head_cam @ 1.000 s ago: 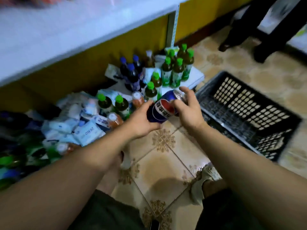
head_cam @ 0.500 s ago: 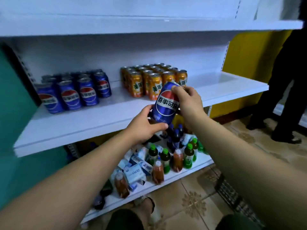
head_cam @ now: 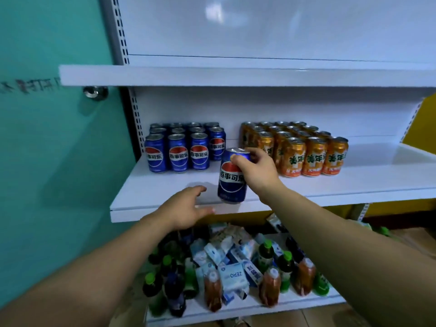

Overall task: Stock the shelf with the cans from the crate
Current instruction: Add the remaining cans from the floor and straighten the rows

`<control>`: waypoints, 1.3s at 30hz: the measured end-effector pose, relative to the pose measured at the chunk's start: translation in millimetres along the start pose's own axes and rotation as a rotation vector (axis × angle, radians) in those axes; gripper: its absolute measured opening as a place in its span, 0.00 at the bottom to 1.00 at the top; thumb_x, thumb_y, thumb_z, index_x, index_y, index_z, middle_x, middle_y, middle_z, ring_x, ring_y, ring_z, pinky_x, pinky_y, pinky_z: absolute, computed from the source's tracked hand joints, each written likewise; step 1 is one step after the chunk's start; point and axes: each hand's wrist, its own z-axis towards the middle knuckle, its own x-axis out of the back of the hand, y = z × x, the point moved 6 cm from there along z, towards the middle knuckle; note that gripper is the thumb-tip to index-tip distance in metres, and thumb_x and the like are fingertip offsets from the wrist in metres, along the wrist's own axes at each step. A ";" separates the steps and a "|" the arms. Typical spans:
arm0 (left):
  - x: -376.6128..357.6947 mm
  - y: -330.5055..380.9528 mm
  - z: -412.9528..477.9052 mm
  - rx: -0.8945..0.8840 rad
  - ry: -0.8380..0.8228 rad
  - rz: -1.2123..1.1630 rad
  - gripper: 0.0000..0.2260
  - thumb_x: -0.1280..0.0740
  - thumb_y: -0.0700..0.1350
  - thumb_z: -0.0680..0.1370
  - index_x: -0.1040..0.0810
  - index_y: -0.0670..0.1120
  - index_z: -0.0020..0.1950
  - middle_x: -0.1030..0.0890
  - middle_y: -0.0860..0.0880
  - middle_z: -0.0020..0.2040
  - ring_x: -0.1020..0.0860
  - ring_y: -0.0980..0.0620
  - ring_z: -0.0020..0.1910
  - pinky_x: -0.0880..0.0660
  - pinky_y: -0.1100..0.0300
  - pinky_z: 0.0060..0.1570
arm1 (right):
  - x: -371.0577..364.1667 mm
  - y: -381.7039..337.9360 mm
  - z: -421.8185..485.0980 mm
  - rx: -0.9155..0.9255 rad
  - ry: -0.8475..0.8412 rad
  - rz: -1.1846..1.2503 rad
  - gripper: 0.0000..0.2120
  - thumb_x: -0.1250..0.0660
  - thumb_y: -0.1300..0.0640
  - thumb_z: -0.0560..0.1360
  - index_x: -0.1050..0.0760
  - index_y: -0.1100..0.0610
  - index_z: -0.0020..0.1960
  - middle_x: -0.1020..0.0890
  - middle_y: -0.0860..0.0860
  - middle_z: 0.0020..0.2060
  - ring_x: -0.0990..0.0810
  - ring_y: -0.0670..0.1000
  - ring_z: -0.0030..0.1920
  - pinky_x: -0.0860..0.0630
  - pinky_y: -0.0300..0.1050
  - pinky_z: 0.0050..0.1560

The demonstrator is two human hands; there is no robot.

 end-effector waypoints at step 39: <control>-15.8 -45.9 78.3 0.134 0.021 0.373 0.31 0.51 0.69 0.76 0.49 0.58 0.77 0.52 0.56 0.79 0.54 0.53 0.77 0.57 0.42 0.74 | -59.5 52.9 142.9 0.110 -0.135 -0.110 0.23 0.38 0.54 0.81 0.38 0.51 0.74 0.28 0.51 0.69 0.27 0.54 0.66 0.28 0.46 0.59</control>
